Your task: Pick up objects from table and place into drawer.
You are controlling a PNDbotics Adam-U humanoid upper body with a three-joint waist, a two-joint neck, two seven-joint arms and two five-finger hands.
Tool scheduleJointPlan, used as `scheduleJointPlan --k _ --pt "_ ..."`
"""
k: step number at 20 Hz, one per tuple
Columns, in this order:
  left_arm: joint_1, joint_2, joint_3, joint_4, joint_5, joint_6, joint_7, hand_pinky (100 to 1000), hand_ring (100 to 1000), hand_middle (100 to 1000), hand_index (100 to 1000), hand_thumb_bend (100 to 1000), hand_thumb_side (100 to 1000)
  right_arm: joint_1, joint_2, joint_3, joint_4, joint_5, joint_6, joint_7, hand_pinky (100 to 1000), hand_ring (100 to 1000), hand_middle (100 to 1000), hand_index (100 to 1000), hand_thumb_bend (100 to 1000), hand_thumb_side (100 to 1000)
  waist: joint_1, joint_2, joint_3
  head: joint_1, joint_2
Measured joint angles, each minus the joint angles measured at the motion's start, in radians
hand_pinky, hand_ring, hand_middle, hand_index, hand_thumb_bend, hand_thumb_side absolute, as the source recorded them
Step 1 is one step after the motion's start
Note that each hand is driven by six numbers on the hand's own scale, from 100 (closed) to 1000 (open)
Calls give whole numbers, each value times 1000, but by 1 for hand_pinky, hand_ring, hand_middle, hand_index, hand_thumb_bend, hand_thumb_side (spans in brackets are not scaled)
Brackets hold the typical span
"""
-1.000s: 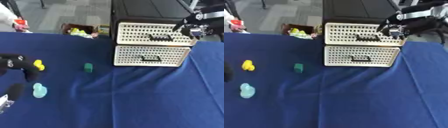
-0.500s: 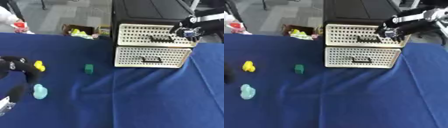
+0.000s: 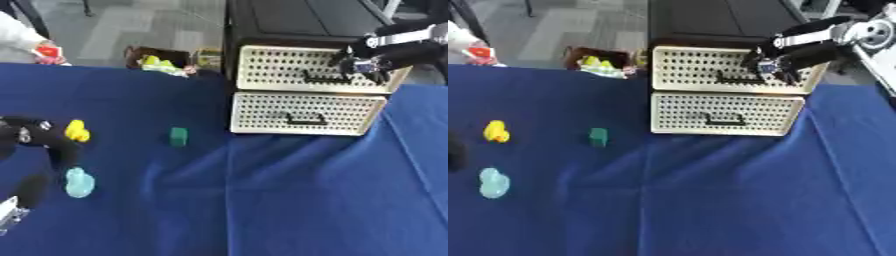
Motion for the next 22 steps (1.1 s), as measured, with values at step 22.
scheduleJointPlan --k 22 --pt "0 -16 0 0 -3 11 -10 412 531 546 768 100 576 8 3 68 -3 40 8 1 288 366 336 929 100 1000 -1 11 5 -9 -8"
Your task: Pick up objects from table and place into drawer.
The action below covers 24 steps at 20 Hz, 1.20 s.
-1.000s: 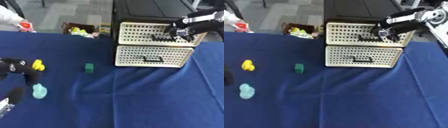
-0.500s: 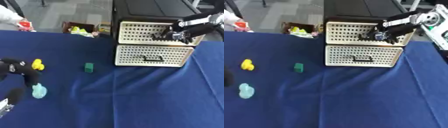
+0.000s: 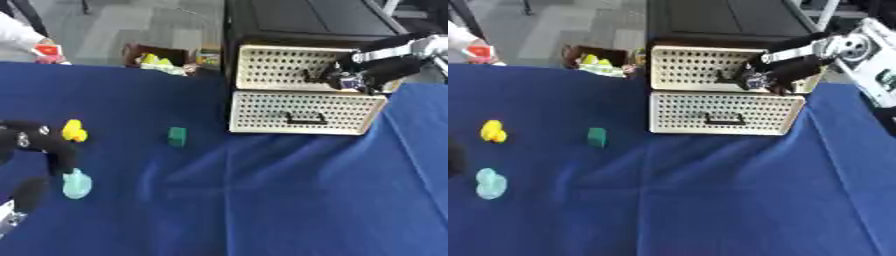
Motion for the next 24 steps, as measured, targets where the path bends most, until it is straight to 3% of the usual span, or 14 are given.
scheduleJointPlan --k 11,24 --pt "0 0 0 0 0 7 -2 411 530 546 766 100 578 10 -4 0 -12 7 -1 -1 284 363 334 923 100 1000 -2 0 0 0 -1" --pt "-2 0 0 0 0 11 1 411 530 546 764 100 569 90 -75 11 -150 -50 28 1 274 358 329 916 100 1000 -2 -2 -2 0 -1"
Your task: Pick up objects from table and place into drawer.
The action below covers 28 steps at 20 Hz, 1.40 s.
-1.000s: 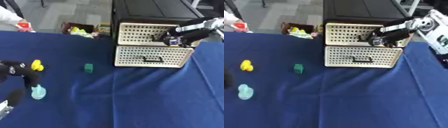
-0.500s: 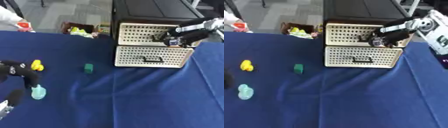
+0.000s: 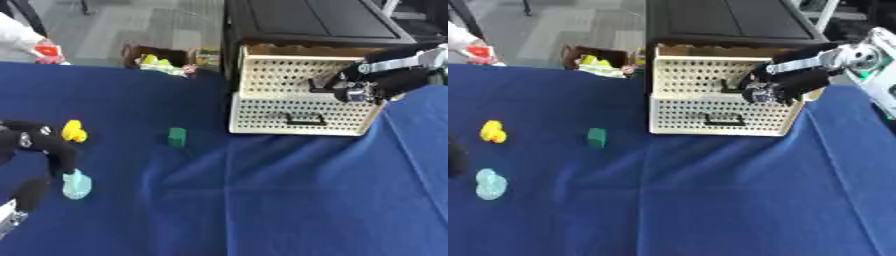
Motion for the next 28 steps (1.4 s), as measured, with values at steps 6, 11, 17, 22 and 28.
scheduleJointPlan --k 6,11,17,22,28 --pt "0 0 0 0 2 1 1 411 530 546 763 100 567 39 -32 4 -67 -27 23 4 269 357 328 915 100 1000 1 -3 0 0 0" --pt "-1 0 0 0 2 2 2 410 530 546 762 100 564 83 -72 7 -145 -56 43 3 264 355 327 914 100 1000 0 -3 0 -1 -4" --pt "-4 0 0 0 3 6 1 410 530 546 762 100 563 136 -115 7 -237 -85 65 3 262 355 327 914 100 1000 0 -2 1 -4 -8" --pt "-5 0 0 0 3 9 1 410 530 546 760 100 562 167 -140 3 -301 -106 84 4 263 355 325 912 100 1000 0 -2 2 -5 -8" --pt "-5 0 0 0 3 10 1 409 529 545 758 100 564 184 -159 -2 -351 -129 109 5 261 354 324 911 100 1000 0 2 2 -7 -9"
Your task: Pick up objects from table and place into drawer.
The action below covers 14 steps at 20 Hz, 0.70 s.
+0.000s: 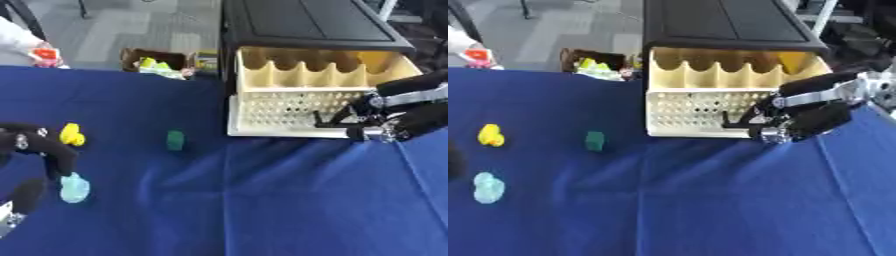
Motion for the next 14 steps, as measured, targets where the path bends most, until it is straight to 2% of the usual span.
scheduleJointPlan --k 8,14 --pt "-1 0 0 0 0 5 -2 408 527 543 758 100 568 20 -15 -10 -35 -3 18 -1 264 354 326 916 100 1000 -1 2 0 0 -3" --pt "-1 -4 0 0 0 6 -3 408 527 542 757 100 569 26 -15 -24 -43 9 29 2 288 362 342 959 100 1000 -1 3 1 0 -3"
